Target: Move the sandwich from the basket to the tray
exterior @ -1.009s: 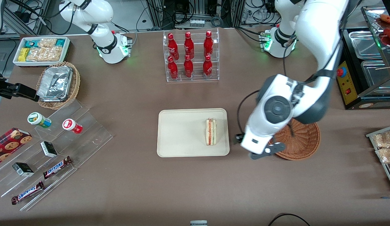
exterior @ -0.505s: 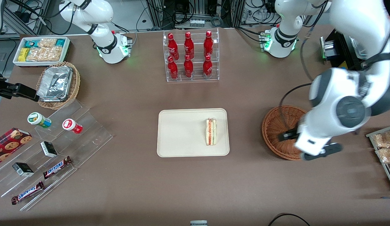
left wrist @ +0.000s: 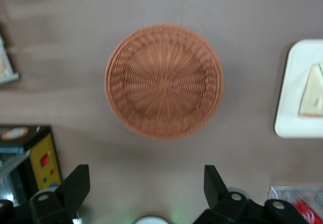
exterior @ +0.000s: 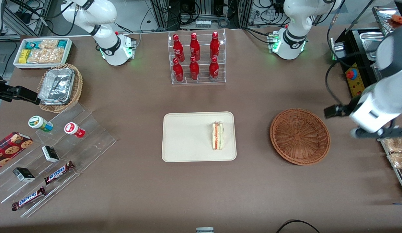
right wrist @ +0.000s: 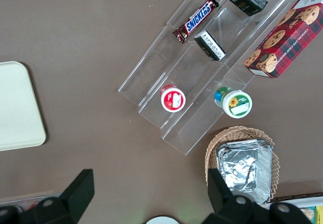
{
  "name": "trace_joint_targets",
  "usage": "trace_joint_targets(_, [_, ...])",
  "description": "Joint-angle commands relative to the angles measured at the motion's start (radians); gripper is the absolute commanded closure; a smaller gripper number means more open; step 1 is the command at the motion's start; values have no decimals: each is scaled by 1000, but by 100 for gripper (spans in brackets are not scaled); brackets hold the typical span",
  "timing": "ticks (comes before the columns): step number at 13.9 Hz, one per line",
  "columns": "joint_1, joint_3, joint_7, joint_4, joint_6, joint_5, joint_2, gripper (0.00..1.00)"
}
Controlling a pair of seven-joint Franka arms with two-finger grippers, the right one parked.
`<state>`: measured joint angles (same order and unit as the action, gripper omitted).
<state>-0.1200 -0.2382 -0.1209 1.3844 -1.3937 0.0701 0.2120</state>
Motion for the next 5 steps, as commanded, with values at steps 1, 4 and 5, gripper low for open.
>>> trace_joint_targets(1, [-4, 23, 46, 131, 47, -26, -144, 0])
trace_joint_targets(4, [3, 59, 49, 206, 48, -32, -209, 0])
trace_joint_targets(5, [3, 60, 49, 202, 47, -38, -207, 0])
